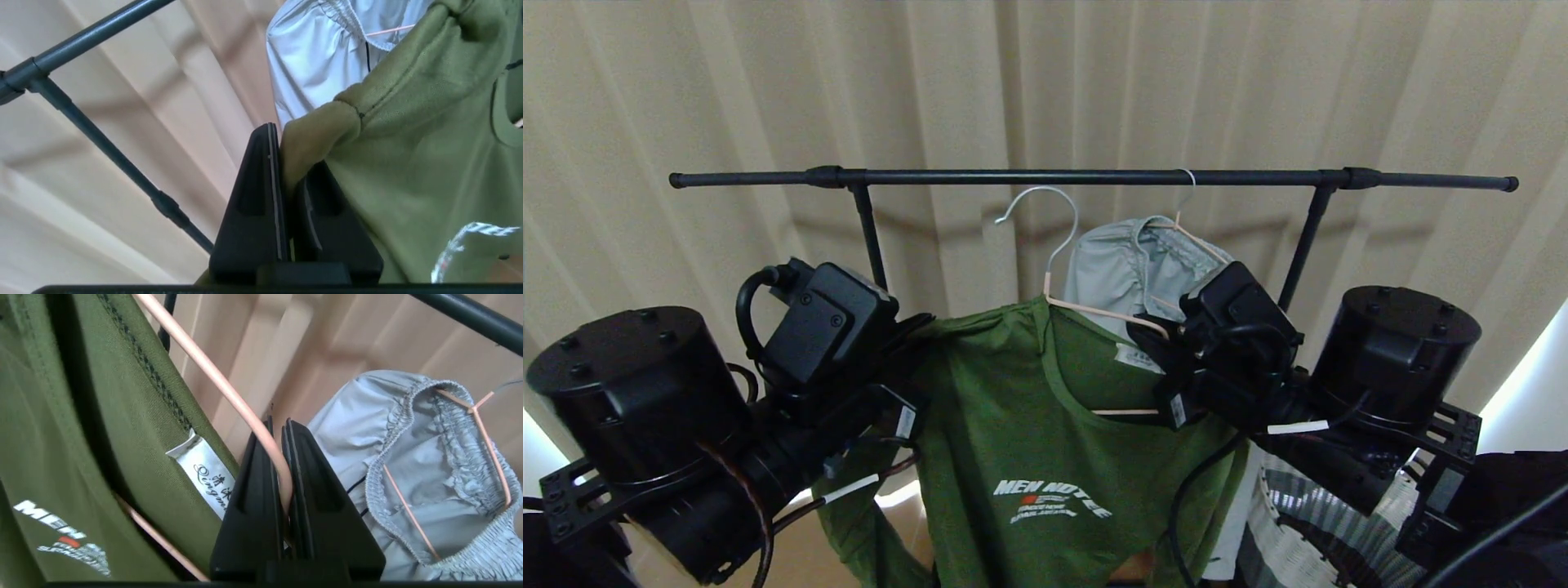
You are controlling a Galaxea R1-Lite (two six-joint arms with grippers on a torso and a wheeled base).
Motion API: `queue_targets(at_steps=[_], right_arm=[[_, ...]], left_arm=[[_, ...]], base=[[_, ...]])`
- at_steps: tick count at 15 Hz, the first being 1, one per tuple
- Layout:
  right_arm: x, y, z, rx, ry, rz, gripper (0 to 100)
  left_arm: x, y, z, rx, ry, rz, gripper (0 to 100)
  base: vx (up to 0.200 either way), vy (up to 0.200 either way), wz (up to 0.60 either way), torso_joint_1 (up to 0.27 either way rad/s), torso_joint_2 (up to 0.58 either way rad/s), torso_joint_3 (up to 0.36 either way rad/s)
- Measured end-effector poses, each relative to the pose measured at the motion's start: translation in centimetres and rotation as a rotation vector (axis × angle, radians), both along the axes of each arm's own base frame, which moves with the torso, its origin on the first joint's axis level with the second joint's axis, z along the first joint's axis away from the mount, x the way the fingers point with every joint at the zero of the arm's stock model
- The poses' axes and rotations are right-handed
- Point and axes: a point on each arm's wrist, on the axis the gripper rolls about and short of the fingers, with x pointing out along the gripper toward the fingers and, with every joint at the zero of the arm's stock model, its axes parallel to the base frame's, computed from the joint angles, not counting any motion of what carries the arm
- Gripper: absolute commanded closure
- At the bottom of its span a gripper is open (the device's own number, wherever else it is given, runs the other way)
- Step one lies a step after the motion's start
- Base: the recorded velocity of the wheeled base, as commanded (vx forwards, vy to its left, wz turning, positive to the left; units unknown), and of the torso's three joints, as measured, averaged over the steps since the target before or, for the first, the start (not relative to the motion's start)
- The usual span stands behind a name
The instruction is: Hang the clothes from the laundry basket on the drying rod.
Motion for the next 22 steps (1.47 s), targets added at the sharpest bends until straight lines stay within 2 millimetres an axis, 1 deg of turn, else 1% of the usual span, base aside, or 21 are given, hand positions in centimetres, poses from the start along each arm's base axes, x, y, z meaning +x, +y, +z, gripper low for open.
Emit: queue_targets(at_steps=[2, 3, 5, 6, 8, 10, 12, 16, 18, 19, 22], right_arm=[[-0.1, -0.1, 0.0, 0.000, 0.000, 0.000, 100], [-0.1, -0.1, 0.0, 0.000, 0.000, 0.000, 100], [-0.2, -0.3, 0.0, 0.006, 0.003, -0.015, 100], [-0.2, -0.5, -0.1, 0.017, 0.003, -0.019, 100], [-0.2, -1.8, -0.3, 0.081, -0.013, -0.053, 100], [0.1, -3.1, -0.8, 0.084, -0.004, -0.096, 100], [0.1, -3.8, -0.9, 0.082, -0.002, -0.117, 100], [-0.9, -4.8, -0.7, 0.083, -0.001, -0.121, 100], [-1.9, -5.4, -0.7, 0.082, 0.003, -0.119, 100], [-2.4, -5.7, -0.8, 0.082, 0.006, -0.119, 100], [-3.7, -6.5, -0.5, 0.137, -0.066, -0.115, 100]], left_arm=[[0.0, 0.0, -0.1, 0.003, 0.004, 0.000, 100], [0.0, 0.0, -0.2, 0.001, 0.007, 0.000, 0], [0.0, 0.1, -0.1, -0.028, 0.014, 0.011, 0], [-0.2, -0.1, 0.1, -0.076, 0.027, 0.002, 0], [-1.0, 0.0, 0.3, -0.115, 0.033, -0.028, 0], [-1.7, 0.4, 0.5, -0.128, 0.026, -0.041, 0], [-2.2, 1.0, 0.5, -0.130, 0.024, -0.035, 0], [-2.6, 3.1, -1.6, -0.077, 0.085, 0.041, 0], [-3.4, 4.0, -3.5, -0.035, 0.153, 0.064, 0], [-3.7, 4.3, -4.1, -0.020, 0.177, 0.072, 0], [-4.0, 4.6, -5.3, 0.011, 0.225, 0.080, 0]], base=[[0.000, 0.000, 0.00, 0.000, 0.00, 0.000], [0.000, 0.000, 0.00, 0.000, 0.00, 0.000], [0.000, 0.000, 0.00, 0.000, 0.00, 0.000], [0.000, 0.000, 0.00, 0.000, 0.00, 0.000], [0.000, 0.000, 0.00, 0.000, 0.00, 0.000], [0.000, 0.000, 0.00, 0.000, 0.00, 0.000], [0.000, 0.000, 0.00, 0.000, 0.00, 0.000], [0.000, 0.000, 0.00, 0.000, 0.00, 0.000], [0.000, 0.000, 0.00, 0.000, 0.00, 0.000], [0.000, 0.000, 0.00, 0.000, 0.00, 0.000], [0.000, 0.000, 0.00, 0.000, 0.00, 0.000]])
